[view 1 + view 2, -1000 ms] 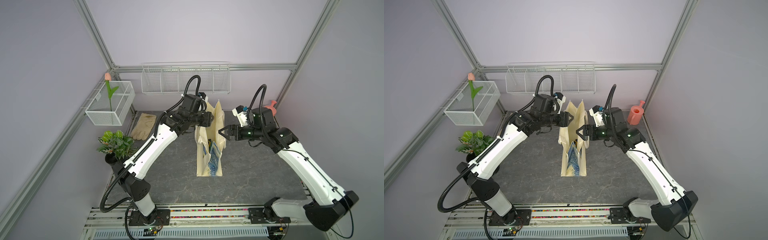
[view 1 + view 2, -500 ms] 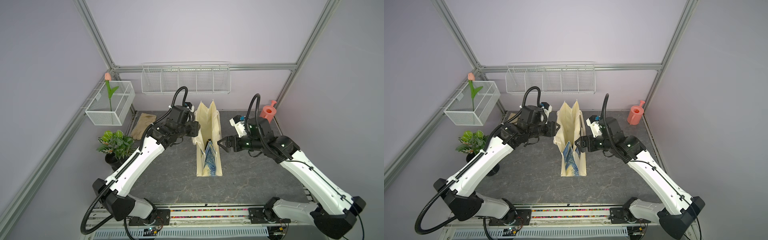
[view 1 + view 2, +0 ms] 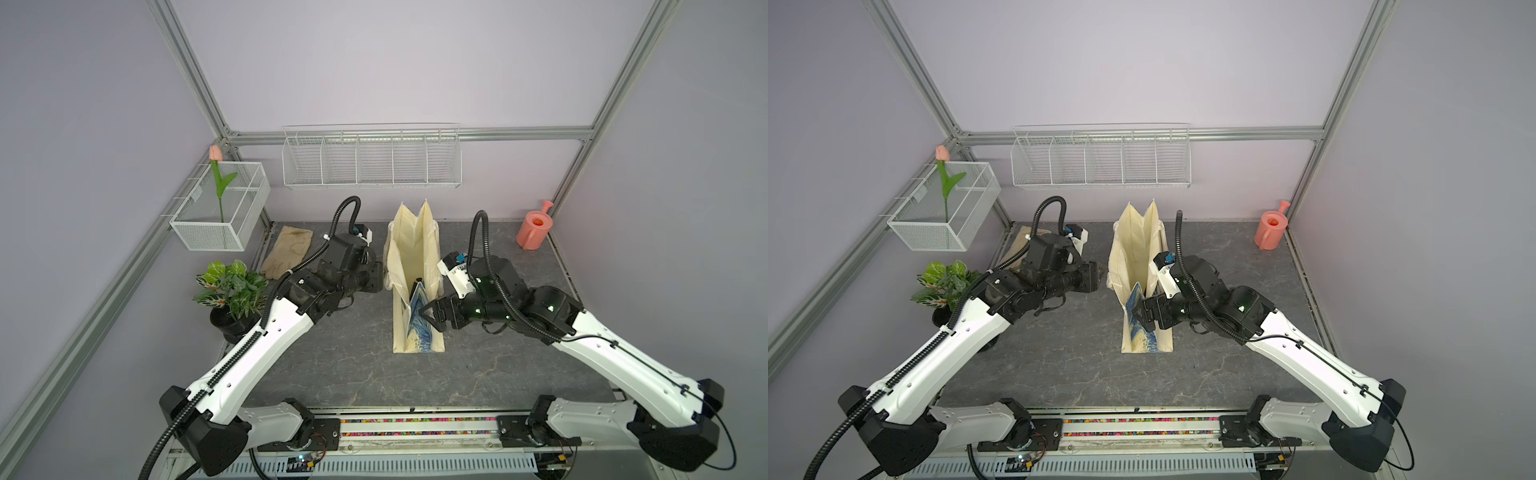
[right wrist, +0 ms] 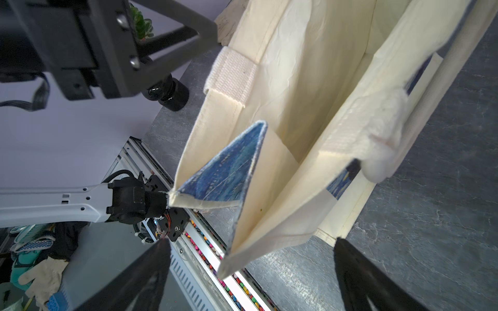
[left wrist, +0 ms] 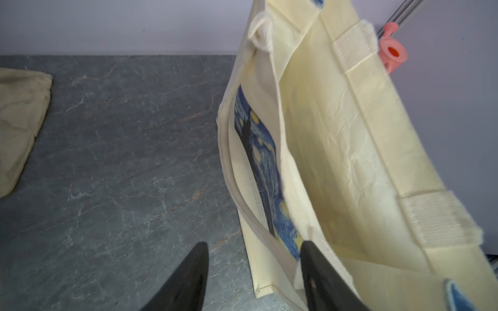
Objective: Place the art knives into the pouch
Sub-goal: Reset both arms
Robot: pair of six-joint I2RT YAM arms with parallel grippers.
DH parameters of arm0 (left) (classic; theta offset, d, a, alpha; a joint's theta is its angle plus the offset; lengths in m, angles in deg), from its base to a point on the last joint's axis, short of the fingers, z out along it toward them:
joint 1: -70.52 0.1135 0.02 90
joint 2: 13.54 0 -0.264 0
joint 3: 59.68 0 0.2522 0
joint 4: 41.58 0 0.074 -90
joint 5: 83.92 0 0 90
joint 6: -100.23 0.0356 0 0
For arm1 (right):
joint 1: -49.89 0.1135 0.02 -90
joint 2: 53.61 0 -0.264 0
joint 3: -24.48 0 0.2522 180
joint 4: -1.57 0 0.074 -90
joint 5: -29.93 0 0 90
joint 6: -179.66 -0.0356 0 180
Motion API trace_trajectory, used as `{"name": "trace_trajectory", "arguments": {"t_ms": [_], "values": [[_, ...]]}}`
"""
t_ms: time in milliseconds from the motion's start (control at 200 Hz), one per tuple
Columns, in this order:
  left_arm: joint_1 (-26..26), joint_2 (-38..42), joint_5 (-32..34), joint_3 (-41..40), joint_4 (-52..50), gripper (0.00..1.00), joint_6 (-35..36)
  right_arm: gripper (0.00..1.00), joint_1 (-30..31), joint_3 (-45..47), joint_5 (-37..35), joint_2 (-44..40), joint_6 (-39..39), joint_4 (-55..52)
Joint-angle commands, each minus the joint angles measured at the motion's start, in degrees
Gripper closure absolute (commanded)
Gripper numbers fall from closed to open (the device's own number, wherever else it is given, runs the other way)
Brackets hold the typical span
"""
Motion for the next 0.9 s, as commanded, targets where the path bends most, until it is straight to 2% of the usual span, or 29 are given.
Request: {"name": "trace_trajectory", "arguments": {"t_ms": [0,245,405,585,605,805,895], "values": [[0.3,5.3,3.7,-4.6,3.0,0.42,-3.2,0.04,1.3,1.5,-6.1,-2.1,-1.4,-0.8],[0.5,13.9,13.1,-11.7,1.4,0.37,-4.1,0.00,1.3,8.7,-13.8,-7.4,-1.5,-2.0],[1.5,18.5,17.5,-16.0,-0.3,0.21,-5.6,0.09,-1.1,13.3,-19.0,-11.1,-1.8,-3.2],[1.9,21.3,21.8,-19.8,-1.5,0.05,-7.3,0.12,-7.9,17.6,-19.6,-15.6,-1.1,-4.5],[2.0,21.5,22.2,-20.1,-1.5,0.00,-7.5,0.12,-8.8,18.0,-20.1,-16.1,-1.0,-4.9],[3.6,20.3,26.3,-22.3,-1.4,0.01,-8.7,0.12,-20.0,21.0,-23.1,-16.2,0.9,-5.7],[3.7,20.0,29.2,-23.3,0.5,0.01,-6.7,0.12,-23.8,23.4,-24.1,-15.5,2.4,-2.9]]}}
